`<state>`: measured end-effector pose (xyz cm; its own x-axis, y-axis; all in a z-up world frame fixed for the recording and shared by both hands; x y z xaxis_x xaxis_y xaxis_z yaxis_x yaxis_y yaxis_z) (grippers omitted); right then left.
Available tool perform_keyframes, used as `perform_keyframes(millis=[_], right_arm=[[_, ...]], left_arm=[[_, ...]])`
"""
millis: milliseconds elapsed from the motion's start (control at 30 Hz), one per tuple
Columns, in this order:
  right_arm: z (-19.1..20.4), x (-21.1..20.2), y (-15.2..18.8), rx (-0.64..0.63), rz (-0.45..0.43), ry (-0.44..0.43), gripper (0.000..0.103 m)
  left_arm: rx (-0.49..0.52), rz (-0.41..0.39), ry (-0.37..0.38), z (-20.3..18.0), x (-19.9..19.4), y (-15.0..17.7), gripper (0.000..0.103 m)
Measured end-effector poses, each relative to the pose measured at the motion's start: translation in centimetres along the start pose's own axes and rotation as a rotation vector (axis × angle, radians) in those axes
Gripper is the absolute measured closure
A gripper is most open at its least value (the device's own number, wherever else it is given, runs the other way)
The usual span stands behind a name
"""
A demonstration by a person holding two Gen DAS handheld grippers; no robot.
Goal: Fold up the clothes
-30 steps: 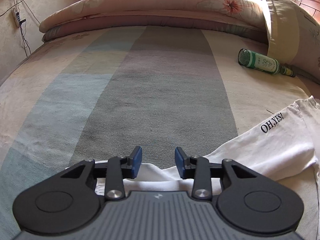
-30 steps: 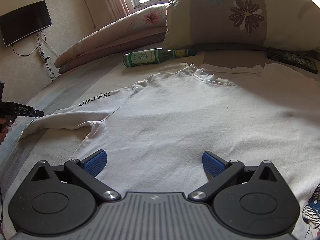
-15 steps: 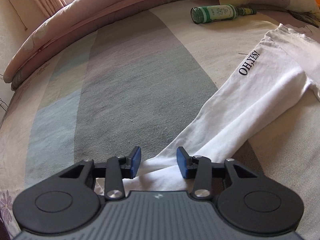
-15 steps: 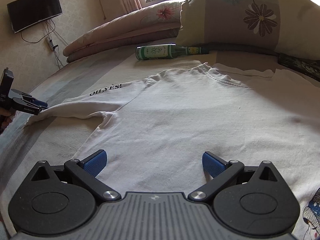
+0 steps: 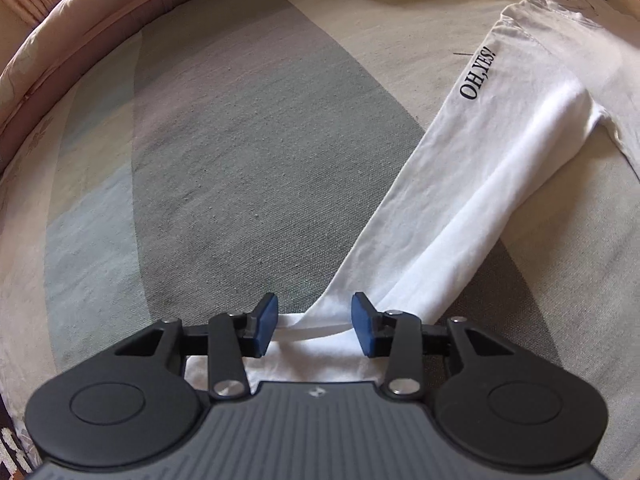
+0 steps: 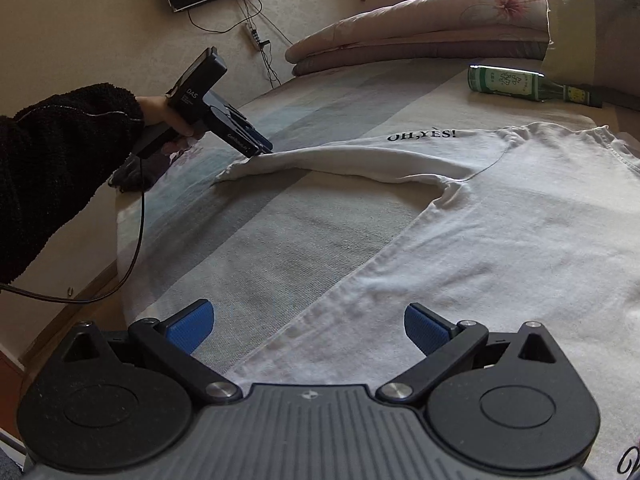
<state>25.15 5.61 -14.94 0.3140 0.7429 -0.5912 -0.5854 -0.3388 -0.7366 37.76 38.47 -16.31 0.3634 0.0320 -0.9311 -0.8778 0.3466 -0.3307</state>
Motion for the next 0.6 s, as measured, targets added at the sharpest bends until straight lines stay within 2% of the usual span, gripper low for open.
perform_keyframes(millis=[67, 133, 167, 333, 400, 467, 600], right_arm=[[-0.5, 0.0, -0.1, 0.019, 0.0, 0.01, 0.0], [-0.9, -0.1, -0.1, 0.038, 0.0, 0.021, 0.0], [-1.1, -0.1, -0.1, 0.048, 0.0, 0.026, 0.0], [-2.3, -0.3, -0.5, 0.1, -0.02, 0.037, 0.0], [-2.7, -0.3, -0.5, 0.115, -0.021, 0.04, 0.0], [-3.0, -0.2, -0.5, 0.124, -0.02, 0.055, 0.0], [-3.4, -0.1, -0.4, 0.129, -0.015, 0.069, 0.0]], left_arm=[[-0.024, -0.011, 0.031, -0.3, -0.1, 0.2, 0.088], [-0.023, -0.045, 0.016, -0.4, -0.3, 0.2, 0.094], [-0.038, -0.075, 0.011, -0.2, -0.7, -0.1, 0.101], [-0.147, -0.243, -0.038, 2.0, -2.9, -2.4, 0.101], [-0.184, -0.262, -0.041, 2.7, -3.2, -3.3, 0.101], [-0.164, -0.279, -0.076, 2.8, -3.3, -4.3, 0.101], [-0.243, -0.266, -0.182, 4.4, -2.3, -4.7, 0.101]])
Point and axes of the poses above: each gripper's, at about its wrist camera, not at the fingertips, and x roughly the way its jaws point, z to its left, y to its underside, the point moved 10 cm from there along x, roughly the way its jaws point, and after that the axes turned 4 degrees about y, right-handed, at the moved point
